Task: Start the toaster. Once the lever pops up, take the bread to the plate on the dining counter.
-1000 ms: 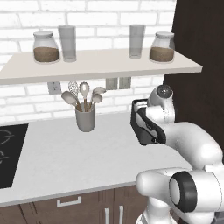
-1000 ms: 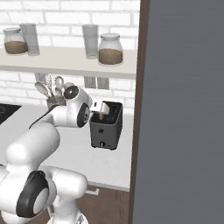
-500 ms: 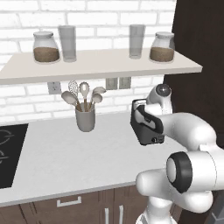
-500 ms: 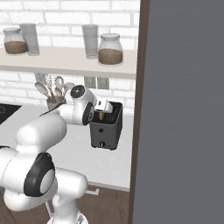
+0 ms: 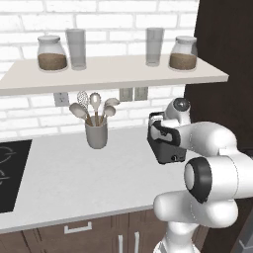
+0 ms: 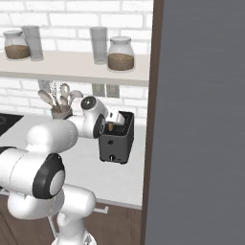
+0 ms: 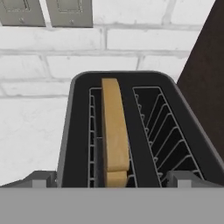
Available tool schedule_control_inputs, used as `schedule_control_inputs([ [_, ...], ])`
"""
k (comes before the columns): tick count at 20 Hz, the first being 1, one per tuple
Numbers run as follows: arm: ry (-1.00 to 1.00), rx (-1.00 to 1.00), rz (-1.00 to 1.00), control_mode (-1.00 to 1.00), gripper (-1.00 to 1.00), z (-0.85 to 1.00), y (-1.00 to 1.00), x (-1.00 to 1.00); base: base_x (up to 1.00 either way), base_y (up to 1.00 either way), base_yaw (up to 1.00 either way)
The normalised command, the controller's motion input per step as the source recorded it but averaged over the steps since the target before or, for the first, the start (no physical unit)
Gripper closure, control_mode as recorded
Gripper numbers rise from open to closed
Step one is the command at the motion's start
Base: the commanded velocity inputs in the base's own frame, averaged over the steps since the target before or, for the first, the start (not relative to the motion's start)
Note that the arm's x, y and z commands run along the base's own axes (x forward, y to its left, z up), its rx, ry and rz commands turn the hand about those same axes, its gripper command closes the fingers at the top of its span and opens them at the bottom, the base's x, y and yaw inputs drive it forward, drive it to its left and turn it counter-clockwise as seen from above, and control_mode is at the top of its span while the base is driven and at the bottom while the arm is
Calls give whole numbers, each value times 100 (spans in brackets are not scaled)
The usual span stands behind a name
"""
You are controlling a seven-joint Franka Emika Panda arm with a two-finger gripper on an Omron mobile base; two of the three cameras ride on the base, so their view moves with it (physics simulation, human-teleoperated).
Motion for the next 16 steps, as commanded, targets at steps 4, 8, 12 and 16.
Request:
schedule_control_inputs([
  [4,0,0,1,-100,-100,-22,-9,6,0,0,0],
  [8,0,0,2,-100,-100,-8,-3,18,0,0,0],
  [12,0,0,2,-100,-100,0,-1,20,0,0,0],
  [16,0,0,2,-100,-100,0,0,20,0,0,0],
])
